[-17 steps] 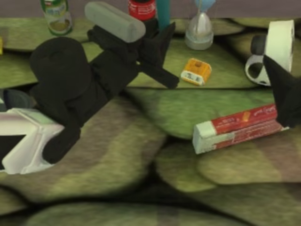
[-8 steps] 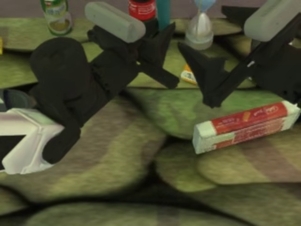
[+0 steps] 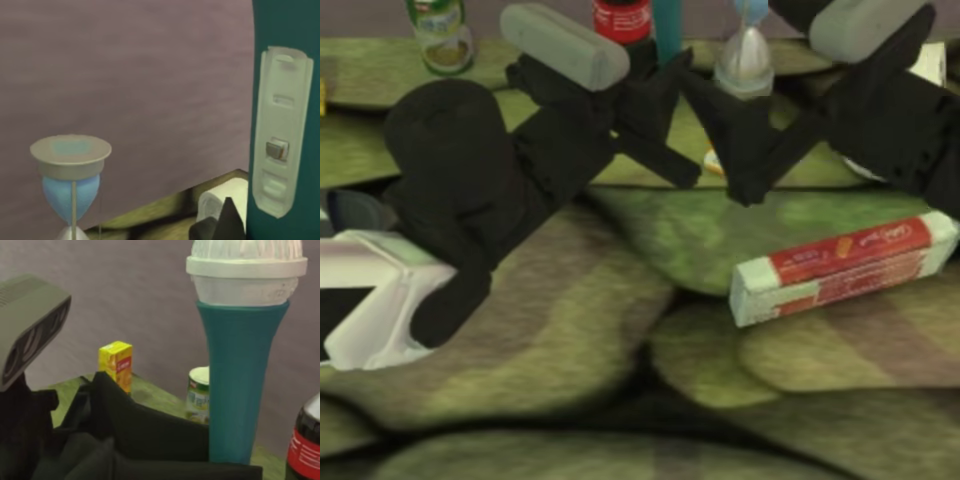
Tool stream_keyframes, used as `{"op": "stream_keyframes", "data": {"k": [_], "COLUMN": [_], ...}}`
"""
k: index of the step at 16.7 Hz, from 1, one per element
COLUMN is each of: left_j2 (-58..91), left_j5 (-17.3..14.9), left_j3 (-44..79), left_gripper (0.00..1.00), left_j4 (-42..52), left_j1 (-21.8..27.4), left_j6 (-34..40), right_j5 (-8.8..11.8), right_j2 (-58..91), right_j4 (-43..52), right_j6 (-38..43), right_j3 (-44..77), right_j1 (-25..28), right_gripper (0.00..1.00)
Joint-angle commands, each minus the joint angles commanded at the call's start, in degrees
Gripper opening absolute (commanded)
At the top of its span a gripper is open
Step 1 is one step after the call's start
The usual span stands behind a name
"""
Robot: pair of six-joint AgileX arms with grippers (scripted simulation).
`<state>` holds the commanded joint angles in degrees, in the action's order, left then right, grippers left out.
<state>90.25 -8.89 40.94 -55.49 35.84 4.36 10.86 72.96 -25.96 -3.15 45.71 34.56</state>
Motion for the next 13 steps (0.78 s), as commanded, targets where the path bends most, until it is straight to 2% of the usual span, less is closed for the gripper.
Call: {"op": "stream_keyframes", "data": {"k": [7, 12, 13], "left_j2": [0.00, 0.00, 0.00], "left_j5": [0.00, 0.00, 0.00], "left_j3": [0.00, 0.00, 0.00], "left_gripper": [0.00, 0.00, 0.00], "left_j4": [0.00, 0.00, 0.00], "left_j1": [0.00, 0.00, 0.00], "left_j6": [0.00, 0.00, 0.00], "right_j5": [-2.68, -2.90, -2.90], "right_j2": [17.84, 19.01, 19.01], "right_j4": [-3.64, -3.88, -3.88], "right_j6": [0.10, 0.11, 0.11], "right_j3": [13.62, 14.71, 14.71], "right_j1": [2.42, 2.64, 2.64], "right_gripper": [1.00, 1.00, 0.92]}}
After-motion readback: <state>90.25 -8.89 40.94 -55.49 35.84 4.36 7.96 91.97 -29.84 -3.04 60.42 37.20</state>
